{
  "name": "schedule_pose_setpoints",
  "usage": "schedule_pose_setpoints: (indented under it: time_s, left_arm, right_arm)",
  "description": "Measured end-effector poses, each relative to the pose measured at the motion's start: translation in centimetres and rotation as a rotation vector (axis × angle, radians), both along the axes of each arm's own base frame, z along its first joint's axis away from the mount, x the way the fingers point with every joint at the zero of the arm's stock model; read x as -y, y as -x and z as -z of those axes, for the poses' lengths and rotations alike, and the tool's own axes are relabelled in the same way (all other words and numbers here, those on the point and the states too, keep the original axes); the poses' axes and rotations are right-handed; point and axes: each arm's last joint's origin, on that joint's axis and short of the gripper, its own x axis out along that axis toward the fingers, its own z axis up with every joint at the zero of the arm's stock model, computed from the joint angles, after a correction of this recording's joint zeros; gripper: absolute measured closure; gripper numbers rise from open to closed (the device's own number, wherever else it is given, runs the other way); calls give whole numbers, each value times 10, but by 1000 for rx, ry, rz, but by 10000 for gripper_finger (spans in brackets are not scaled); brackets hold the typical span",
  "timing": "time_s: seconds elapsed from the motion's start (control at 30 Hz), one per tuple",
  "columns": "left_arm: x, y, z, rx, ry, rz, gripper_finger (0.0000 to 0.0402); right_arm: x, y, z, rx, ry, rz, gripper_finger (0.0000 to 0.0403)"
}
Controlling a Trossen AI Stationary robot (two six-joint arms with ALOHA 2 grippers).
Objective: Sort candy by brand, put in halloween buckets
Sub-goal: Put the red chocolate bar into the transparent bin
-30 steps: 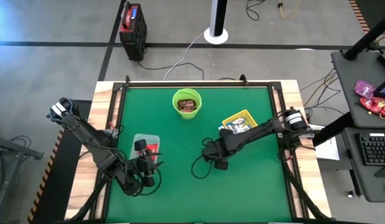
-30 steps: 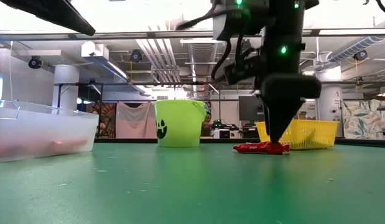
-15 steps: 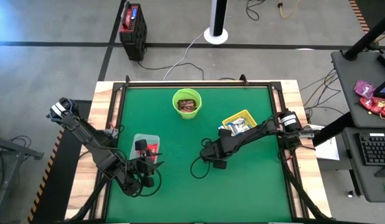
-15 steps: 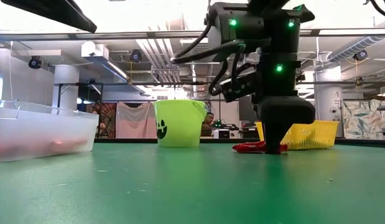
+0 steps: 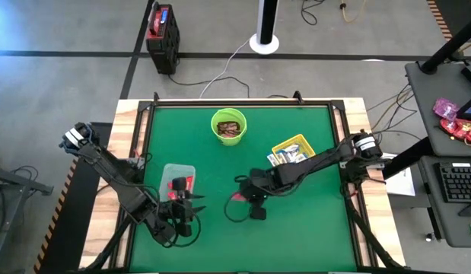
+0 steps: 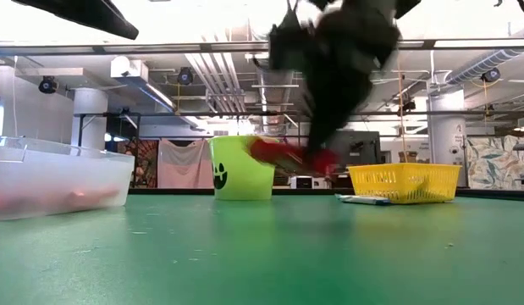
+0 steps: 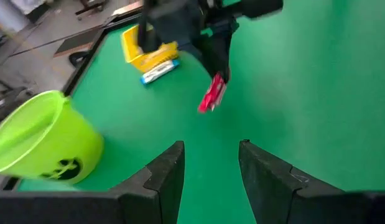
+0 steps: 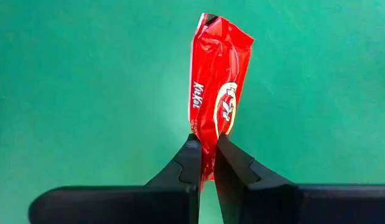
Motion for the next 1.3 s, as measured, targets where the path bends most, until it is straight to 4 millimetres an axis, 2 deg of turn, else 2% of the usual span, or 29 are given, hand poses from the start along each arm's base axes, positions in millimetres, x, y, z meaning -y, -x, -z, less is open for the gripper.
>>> schedule_pose_setpoints:
  time_s: [0.17,0.37,0.53,0.73,1.0,1.1,1.23,1.3]
  left_arm:
    - [11,-9,10,-30,15,83,262]
    - [21,-21,23,-22,15,117,251]
    - [24,-33,28,22,-8,113,244]
    - [22,-37,25,78,-41,66,241]
    - [27,-43,26,63,-27,177,250]
    - [27,-46,28,64,-28,187,277]
    - [27,-47,29,57,-32,201,362]
    - [27,-47,28,58,-35,198,384]
  right_arm:
    - [-18,-18,-13,254,-105,-155,384]
    - [-27,-29,-24,440,-106,-263,385]
    - [-29,-31,-28,493,-128,-324,385]
    - [-30,-31,-28,494,-153,-364,385]
    - [-29,-33,-30,529,-127,-394,385]
    - [-28,-33,-30,533,-118,-404,385]
    - [-28,-33,-30,530,-118,-404,385]
    - [-28,-33,-30,532,-119,-405,383]
